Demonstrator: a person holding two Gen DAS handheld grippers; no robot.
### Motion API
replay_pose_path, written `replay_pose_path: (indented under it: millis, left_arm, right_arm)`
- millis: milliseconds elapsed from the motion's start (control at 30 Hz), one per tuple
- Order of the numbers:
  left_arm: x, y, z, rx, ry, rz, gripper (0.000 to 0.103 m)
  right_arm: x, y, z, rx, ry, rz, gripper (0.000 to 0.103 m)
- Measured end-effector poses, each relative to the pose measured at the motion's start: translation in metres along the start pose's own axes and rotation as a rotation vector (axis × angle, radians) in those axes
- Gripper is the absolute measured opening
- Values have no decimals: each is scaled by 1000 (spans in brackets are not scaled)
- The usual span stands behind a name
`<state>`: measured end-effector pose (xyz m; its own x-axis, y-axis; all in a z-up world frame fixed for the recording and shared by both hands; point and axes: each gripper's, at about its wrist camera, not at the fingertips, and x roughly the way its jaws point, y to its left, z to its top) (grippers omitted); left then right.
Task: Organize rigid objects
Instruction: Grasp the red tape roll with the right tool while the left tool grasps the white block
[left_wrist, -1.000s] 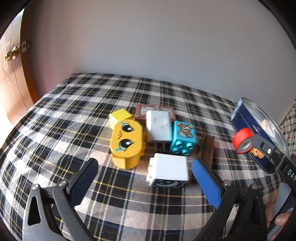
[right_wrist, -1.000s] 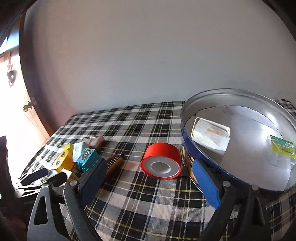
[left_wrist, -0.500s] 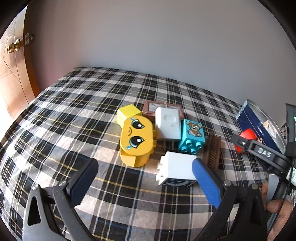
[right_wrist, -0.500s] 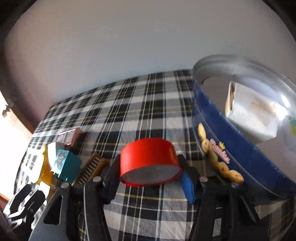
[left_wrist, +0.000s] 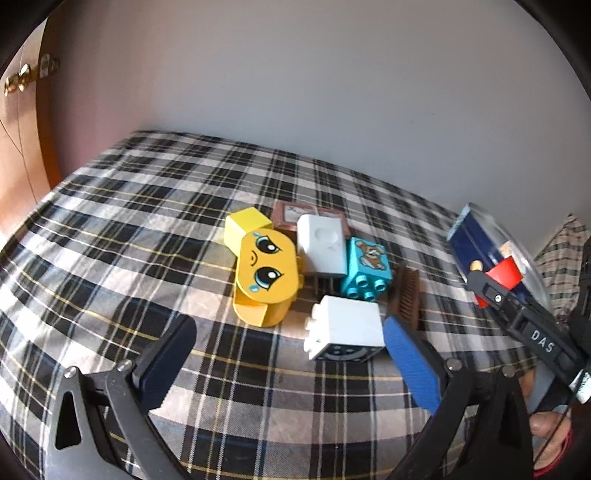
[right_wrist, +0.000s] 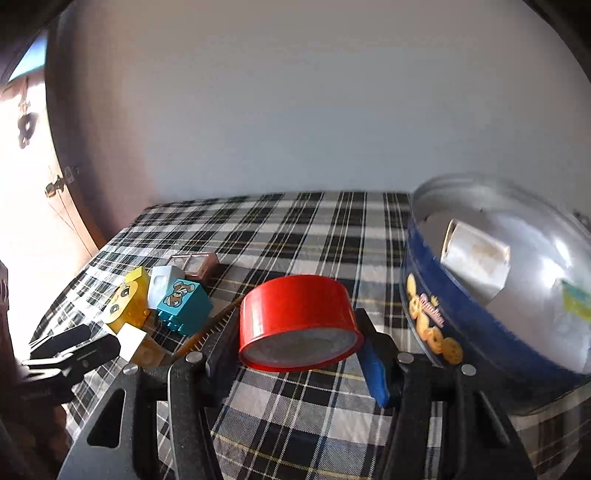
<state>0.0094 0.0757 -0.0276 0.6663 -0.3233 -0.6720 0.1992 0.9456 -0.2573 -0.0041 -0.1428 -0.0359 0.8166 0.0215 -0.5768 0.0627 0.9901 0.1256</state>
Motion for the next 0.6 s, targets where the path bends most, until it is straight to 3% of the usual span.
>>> replay_pose_path:
  millis: [167,333,367,400,467,600]
  left_arm:
    - [3,-13,-2,33,4,14,96]
    - [-6,-33,-6,105,-46,55,96]
    - [-5,-37,-6,121,-46,46,91]
    - [-4,-38,-6,128,-38,34,81]
    - [4,-40,-6,123,2,-9,70]
    - [20,-41,-6,94,83,-6,70]
  right_arm:
    - [-9,2,1,-32,-12,2,59]
    - [-8,-2,3,-18,-28,0,59]
    - [-8,-2,4,-16,-31,0,59]
    - [-9,-4,5,-10,-31,4,59]
    - [-9,-5,5,0,-29,11,59]
    - [-10,-6,6,17,-23,22,59]
